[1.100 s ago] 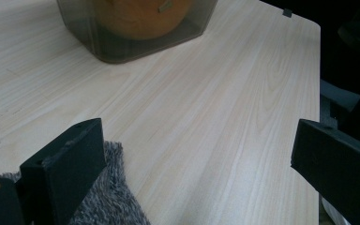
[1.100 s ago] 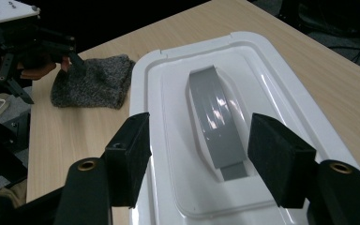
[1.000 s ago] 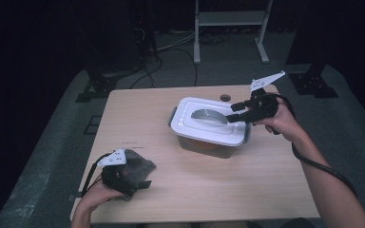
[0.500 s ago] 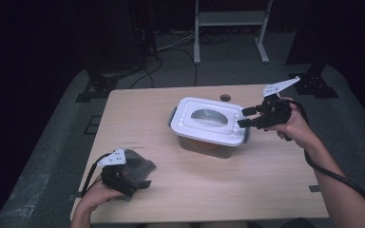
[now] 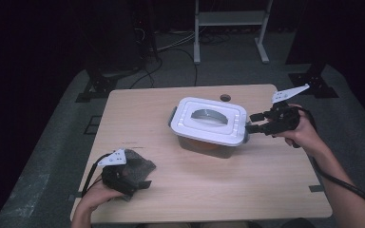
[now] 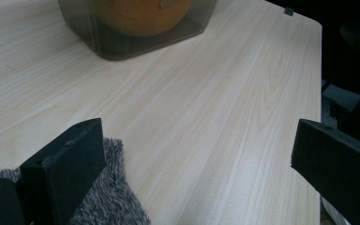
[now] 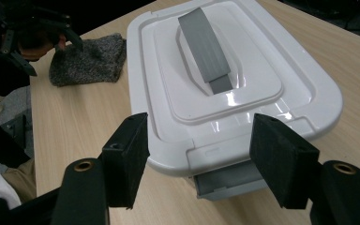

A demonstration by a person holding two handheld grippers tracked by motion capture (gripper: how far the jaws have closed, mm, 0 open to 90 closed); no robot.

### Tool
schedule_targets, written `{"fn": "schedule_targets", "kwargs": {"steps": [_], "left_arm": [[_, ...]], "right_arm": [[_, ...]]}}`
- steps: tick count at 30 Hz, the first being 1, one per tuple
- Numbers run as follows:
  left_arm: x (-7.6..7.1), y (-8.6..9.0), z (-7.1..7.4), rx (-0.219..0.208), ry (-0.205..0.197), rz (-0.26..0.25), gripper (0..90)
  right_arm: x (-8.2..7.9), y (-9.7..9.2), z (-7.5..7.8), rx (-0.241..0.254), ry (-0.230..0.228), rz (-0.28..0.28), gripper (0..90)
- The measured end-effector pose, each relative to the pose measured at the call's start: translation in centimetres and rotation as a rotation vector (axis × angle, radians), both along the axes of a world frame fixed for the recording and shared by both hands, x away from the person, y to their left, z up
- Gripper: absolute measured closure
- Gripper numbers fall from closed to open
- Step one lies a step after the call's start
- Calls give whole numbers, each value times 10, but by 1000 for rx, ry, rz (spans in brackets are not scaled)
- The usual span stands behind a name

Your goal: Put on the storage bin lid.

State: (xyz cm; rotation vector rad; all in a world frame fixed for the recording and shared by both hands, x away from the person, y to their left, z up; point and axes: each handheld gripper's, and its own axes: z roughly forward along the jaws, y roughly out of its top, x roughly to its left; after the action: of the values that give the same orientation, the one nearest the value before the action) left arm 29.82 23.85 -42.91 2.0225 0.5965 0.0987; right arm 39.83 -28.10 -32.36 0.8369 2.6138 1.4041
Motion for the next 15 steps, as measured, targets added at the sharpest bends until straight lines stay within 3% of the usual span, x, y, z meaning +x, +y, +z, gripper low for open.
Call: {"fn": "schedule_targets", "kwargs": {"steps": [15], "left_arm": [[0,-1,-1,0,3,-3,26]], "right_arm": [[-13,-20,-11,17,14,-31,362]]}}
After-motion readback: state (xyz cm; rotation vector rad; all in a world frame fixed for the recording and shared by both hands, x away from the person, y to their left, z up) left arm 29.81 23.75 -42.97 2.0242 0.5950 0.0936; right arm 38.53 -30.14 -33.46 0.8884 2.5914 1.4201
